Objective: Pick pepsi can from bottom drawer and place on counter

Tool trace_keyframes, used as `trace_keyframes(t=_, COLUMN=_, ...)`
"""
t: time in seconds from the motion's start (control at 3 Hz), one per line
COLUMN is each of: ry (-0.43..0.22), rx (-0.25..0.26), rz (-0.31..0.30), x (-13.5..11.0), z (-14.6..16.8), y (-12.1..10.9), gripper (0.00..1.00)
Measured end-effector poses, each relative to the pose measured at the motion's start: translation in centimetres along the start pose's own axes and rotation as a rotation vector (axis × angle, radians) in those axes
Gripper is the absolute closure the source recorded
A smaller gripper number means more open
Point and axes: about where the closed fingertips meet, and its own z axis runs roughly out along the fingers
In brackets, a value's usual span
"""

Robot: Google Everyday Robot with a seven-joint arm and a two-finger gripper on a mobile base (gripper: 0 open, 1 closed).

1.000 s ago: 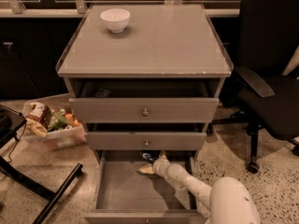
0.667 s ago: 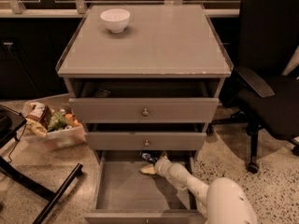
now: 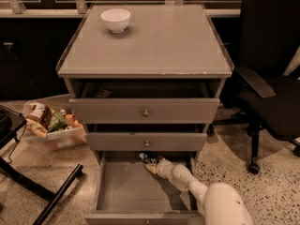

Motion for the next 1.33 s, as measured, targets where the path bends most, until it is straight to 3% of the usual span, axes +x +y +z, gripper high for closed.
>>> trace_keyframes(t=0.67, ry=-0.072, rx=-0.020, rz=0.036, x=-0.8, z=-1.0, y=0.2, gripper=0.89)
trace_keyframes(t=1.0, ry=-0.109, rx=-0.041, rz=0.045, x=-1.3, z=-2.9, y=0.7, gripper=1.00)
trace_keyframes(t=1.33, ry=-0.096, rx=-0.073, rz=0.003, x=-1.4, z=-6.3, y=1.2, gripper=1.00)
